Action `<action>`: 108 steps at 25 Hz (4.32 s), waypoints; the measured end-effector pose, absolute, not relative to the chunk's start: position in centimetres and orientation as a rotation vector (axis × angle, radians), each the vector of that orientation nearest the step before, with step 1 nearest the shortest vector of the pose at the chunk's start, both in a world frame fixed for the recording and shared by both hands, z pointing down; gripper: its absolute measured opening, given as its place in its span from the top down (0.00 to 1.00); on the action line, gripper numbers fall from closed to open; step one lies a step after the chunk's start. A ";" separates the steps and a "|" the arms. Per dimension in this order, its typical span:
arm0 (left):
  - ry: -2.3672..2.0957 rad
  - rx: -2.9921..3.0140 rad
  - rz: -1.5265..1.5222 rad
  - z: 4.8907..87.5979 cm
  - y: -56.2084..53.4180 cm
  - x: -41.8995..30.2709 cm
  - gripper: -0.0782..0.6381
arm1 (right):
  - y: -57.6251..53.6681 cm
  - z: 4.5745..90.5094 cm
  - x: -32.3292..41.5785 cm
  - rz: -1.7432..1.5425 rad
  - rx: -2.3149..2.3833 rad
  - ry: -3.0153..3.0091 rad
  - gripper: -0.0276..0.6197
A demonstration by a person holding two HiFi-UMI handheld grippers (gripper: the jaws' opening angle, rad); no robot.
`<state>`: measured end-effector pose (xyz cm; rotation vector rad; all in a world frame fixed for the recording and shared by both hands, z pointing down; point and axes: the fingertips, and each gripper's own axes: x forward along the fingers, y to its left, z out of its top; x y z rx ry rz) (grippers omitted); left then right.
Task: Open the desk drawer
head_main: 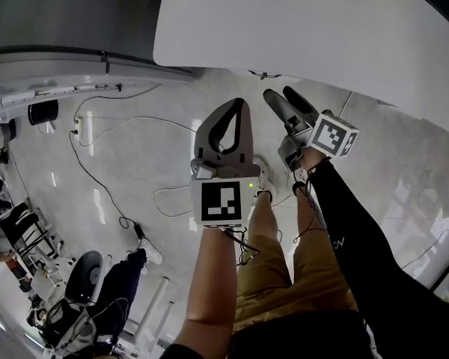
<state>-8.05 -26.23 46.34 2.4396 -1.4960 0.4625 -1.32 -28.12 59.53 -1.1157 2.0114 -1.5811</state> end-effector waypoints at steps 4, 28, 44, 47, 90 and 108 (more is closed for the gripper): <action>-1.483 2.434 0.452 47.5 -26.8 -8.0 0.88 | -29.5 61.1 -0.6 -1.620 -1.133 1.843 0.25; -1.469 2.381 0.394 49.5 -29.3 -9.6 0.88 | -33.3 64.8 -0.4 -1.614 -1.043 1.512 0.26; -1.474 2.344 0.374 49.9 -28.5 -10.3 0.88 | -33.3 64.2 -0.3 -1.556 -0.993 1.488 0.78; -1.476 2.333 0.380 49.9 -28.0 -10.5 0.88 | -33.2 64.8 -0.2 -1.567 -1.047 1.481 0.88; -1.475 2.320 0.355 49.7 -24.6 -11.7 0.88 | -32.9 65.0 -0.8 -1.535 -1.148 1.426 0.91; -1.481 2.319 0.334 49.4 -25.1 -11.8 0.88 | -31.6 65.0 -1.2 -1.542 -1.163 1.399 0.91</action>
